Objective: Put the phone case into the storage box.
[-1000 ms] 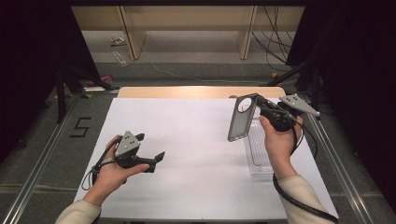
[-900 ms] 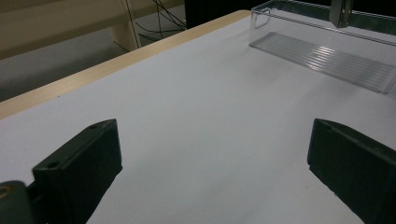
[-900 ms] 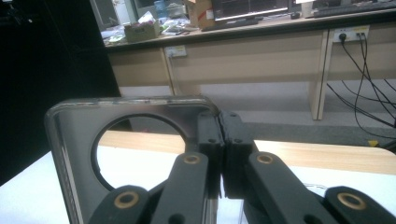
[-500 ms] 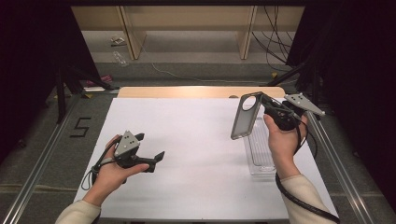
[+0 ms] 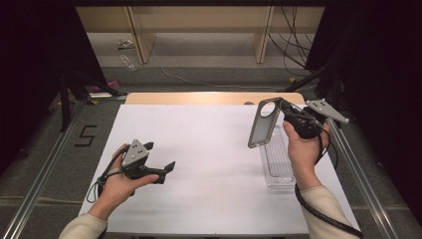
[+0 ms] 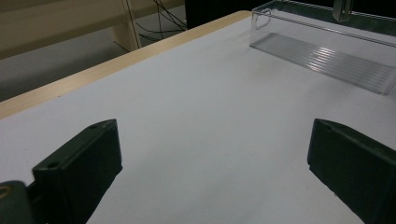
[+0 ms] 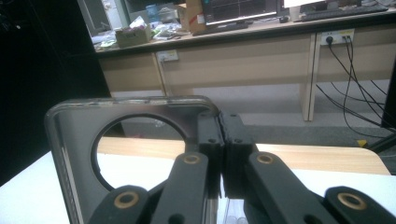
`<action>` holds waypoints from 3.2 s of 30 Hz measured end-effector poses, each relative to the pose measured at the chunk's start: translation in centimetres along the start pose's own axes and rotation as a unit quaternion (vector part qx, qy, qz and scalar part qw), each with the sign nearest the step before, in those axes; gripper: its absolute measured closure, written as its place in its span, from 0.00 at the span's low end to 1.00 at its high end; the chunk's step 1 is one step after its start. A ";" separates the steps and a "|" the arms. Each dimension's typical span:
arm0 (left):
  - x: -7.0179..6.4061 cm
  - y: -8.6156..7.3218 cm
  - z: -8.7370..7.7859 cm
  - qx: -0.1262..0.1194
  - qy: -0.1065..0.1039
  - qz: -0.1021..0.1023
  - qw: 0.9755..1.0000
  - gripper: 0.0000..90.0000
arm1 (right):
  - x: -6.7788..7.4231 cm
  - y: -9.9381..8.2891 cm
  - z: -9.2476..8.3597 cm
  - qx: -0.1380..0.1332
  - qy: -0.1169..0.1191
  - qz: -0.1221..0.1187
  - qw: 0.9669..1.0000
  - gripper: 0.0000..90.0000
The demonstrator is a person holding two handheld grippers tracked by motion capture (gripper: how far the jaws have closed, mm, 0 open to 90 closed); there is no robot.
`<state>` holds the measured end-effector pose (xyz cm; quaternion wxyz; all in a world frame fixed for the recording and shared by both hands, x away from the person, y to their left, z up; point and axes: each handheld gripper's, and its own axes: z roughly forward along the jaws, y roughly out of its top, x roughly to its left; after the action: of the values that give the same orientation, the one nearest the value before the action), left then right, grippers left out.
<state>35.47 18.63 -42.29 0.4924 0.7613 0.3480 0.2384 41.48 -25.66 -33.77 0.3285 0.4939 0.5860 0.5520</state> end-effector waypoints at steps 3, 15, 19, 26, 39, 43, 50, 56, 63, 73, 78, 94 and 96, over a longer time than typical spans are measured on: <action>0.0 0.0 0.0 0.000 0.000 0.000 1.000 0.03 | 0.0 0.0 0.0 -0.001 -0.001 0.000 1.000 0.99; 0.0 0.0 0.0 0.000 0.000 0.001 1.000 0.03 | -0.3 0.1 -0.1 -0.001 -0.005 0.001 1.000 0.99; 0.0 0.0 0.0 -0.001 0.000 0.000 1.000 0.03 | -0.4 0.1 -0.1 -0.003 -0.007 0.002 1.000 0.99; 0.0 0.0 0.0 -0.001 0.001 -0.002 1.000 0.03 | -0.5 0.2 -0.2 -0.002 -0.010 0.001 1.000 0.99; 0.1 0.0 -0.1 -0.002 0.001 -0.001 1.000 0.03 | -0.9 0.4 -0.4 -0.005 -0.014 0.003 1.000 0.99; 0.1 0.1 -0.1 -0.002 0.002 -0.002 1.000 0.03 | -1.0 0.4 -0.4 -0.006 -0.016 0.003 1.000 0.99; 0.1 0.1 -0.1 -0.002 0.002 -0.002 1.000 0.03 | -1.1 0.5 -0.4 -0.006 -0.020 0.003 1.000 0.99; 0.1 0.1 -0.1 -0.002 0.002 -0.002 1.000 0.03 | -1.3 0.5 -0.5 -0.007 -0.022 0.003 1.000 0.99; 0.1 0.1 -0.1 -0.002 0.002 -0.002 1.000 0.03 | -1.4 0.5 -0.5 -0.007 -0.024 0.004 1.000 0.99; 0.1 0.0 -0.1 -0.002 0.001 -0.001 1.000 0.03 | -1.7 0.6 -0.6 -0.008 -0.030 0.005 1.000 0.99; 0.1 0.0 -0.1 -0.002 0.002 -0.001 1.000 0.03 | -2.0 0.6 -0.6 -0.009 -0.032 0.007 0.999 0.99; 0.1 0.0 -0.1 -0.002 0.002 -0.003 1.000 0.03 | -2.5 0.6 -0.7 -0.010 -0.045 0.009 0.999 0.99; 0.1 0.1 -0.1 -0.002 0.003 -0.003 1.000 0.03 | -2.6 0.5 -0.7 -0.011 -0.046 0.009 0.999 0.99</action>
<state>35.50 18.79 -42.19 0.4940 0.7585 0.3508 0.2400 41.71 -28.35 -33.53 0.3551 0.5208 0.5597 0.5379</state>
